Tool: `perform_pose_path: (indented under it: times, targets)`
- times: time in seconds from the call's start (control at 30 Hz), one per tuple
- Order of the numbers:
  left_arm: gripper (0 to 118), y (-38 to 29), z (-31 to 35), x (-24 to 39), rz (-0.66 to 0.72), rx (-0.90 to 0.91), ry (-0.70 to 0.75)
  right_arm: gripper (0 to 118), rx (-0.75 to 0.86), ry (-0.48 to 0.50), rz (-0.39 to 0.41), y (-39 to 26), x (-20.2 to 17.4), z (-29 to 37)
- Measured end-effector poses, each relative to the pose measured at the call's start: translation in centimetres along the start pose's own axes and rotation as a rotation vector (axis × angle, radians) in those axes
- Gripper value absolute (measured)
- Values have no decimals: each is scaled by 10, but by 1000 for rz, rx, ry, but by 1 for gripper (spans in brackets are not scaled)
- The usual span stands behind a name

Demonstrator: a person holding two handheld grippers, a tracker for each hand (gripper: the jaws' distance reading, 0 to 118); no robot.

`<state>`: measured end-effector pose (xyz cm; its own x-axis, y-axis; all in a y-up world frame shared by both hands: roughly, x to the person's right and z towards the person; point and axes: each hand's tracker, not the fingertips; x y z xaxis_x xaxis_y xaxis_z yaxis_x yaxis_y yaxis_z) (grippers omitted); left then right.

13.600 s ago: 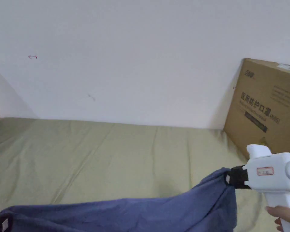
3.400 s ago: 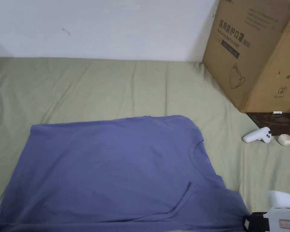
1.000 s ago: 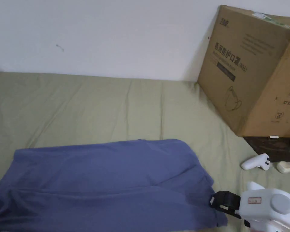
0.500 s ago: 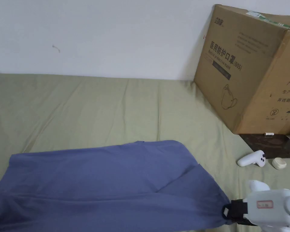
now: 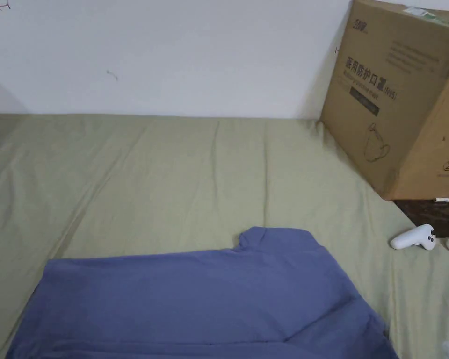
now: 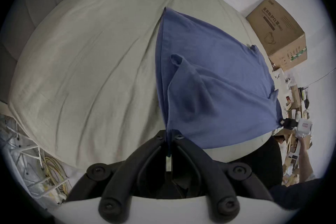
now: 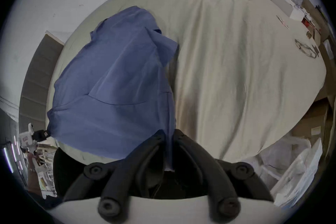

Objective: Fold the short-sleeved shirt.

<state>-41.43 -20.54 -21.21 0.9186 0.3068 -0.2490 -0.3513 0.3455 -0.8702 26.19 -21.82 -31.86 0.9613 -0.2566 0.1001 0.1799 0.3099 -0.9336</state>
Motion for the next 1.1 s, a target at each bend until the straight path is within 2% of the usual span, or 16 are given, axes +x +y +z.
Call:
perform_pose_path:
  times: [0.03, 0.07, 0.1, 0.17, 0.37, 0.43, 0.5, 0.53, 0.57, 0.67, 0.77, 0.87, 0.9, 0.97, 1.0, 1.1]
  targets:
    - [13, 0, 3, 0, 14, 26, -15, 42, 18, -13, -15, -1, -2, 3]
    - [36, 0, 6, 0, 21, 50, -27, 90, 31, -26, -14, 0, -4, 6]
    - [61, 1, 11, 2, 26, 81, -45, 112, 32, -28, -13, 0, -7, 9]
    - [118, 5, 18, 9, 3, 114, -50, 118, 103, 18, -7, 8, -9, 18]
    - [115, 35, 40, 54, -170, 319, -25, 118, 245, 61, 94, 35, -63, 45]
    - [100, 47, 39, 67, -190, 313, -34, 106, 266, 52, 163, 43, -90, 48]
    - [22, 56, 38, 83, -198, 316, -31, 30, 327, 60, 249, 51, -115, 51]
    - [0, 60, 34, 87, -201, 322, -26, 0, 360, 50, 271, 53, -129, 53]
    - [0, 67, 28, 90, -202, 332, -15, 0, 376, 18, 277, 59, -140, 50]
    - [0, 100, 16, 94, -198, 317, -28, 0, 352, 128, 241, 80, -151, 34]
    - [0, 152, -6, 76, -119, 276, -18, 0, 364, 128, 244, 91, -164, 32]
    - [4, 202, -40, 54, -87, 214, -46, 0, 348, 119, 269, 100, -169, 26]
    - [21, 214, -50, 47, -87, 211, -35, 0, 337, 116, 266, 101, -169, 23]
    - [103, 230, -75, 38, -91, 188, -4, 0, 308, 120, 255, 103, -163, 17]
    - [118, 235, -87, 37, -87, 172, 19, 0, 292, 123, 246, 104, -160, 14]
    - [117, 243, -119, 38, -128, 134, 92, 0, 272, 103, 226, 101, -157, 8]
